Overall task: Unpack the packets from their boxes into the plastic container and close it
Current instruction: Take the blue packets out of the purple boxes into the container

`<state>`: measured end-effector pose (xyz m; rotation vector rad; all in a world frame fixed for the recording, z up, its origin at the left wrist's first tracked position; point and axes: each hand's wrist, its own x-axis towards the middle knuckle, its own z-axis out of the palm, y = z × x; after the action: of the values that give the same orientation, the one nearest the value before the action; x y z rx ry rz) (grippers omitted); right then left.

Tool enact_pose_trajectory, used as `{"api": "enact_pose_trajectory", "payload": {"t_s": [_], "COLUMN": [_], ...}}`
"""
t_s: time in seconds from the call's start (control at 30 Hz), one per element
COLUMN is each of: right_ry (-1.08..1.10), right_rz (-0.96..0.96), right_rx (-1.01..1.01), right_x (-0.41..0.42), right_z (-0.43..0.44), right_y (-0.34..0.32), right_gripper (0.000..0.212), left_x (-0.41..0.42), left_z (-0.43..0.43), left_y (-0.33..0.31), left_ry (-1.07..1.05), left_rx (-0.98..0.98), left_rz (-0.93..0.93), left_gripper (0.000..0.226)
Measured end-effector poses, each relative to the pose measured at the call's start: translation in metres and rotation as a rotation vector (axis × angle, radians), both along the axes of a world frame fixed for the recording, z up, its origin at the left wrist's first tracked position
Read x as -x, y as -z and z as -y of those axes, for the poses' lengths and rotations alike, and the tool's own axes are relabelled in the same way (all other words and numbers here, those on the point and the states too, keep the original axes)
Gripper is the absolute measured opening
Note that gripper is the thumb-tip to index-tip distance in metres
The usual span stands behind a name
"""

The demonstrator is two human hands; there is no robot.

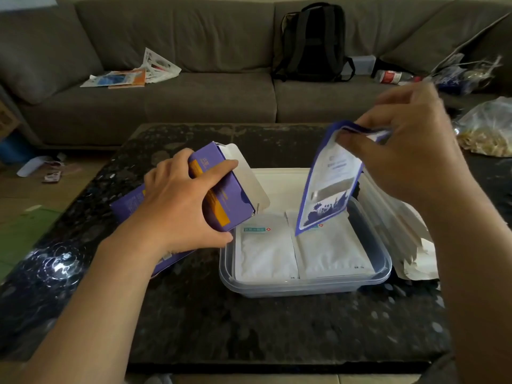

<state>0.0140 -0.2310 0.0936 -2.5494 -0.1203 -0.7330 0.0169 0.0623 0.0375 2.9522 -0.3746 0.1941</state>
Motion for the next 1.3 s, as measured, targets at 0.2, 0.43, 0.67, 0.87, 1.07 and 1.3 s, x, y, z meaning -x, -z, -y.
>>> {"api": "enact_pose_trajectory", "payload": {"t_s": [0.2, 0.43, 0.67, 0.87, 1.07, 1.3], "right_ry": [-0.060, 0.129, 0.240, 0.241, -0.362, -0.336], "right_rz": [-0.237, -0.653, -0.844, -0.682, -0.895, -0.859], "right_rx": [-0.278, -0.590, 0.024, 0.560, 0.556, 0.576], "right_x": [0.005, -0.008, -0.015, 0.013, 0.005, 0.001], "right_z": [-0.004, -0.009, -0.014, -0.036, -0.050, -0.056], "right_y": [0.001, 0.034, 0.054, 0.054, 0.089, 0.111], "right_gripper": [0.010, 0.010, 0.021, 0.058, 0.099, 0.106], "left_x": [0.000, 0.000, -0.001, 0.000, 0.000, -0.001], "left_z": [-0.006, -0.010, -0.007, -0.004, -0.003, -0.001], "left_y": [-0.003, -0.003, -0.004, -0.003, -0.004, -0.002], "left_ry": [-0.054, -0.083, -0.073, -0.055, -0.054, -0.049], "left_rx": [0.019, 0.001, 0.022, 0.025, 0.022, 0.038], "left_rz": [-0.004, 0.003, -0.010, -0.006, -0.010, -0.022], "left_gripper": [0.123, 0.123, 0.122, 0.122, 0.122, 0.122]}}
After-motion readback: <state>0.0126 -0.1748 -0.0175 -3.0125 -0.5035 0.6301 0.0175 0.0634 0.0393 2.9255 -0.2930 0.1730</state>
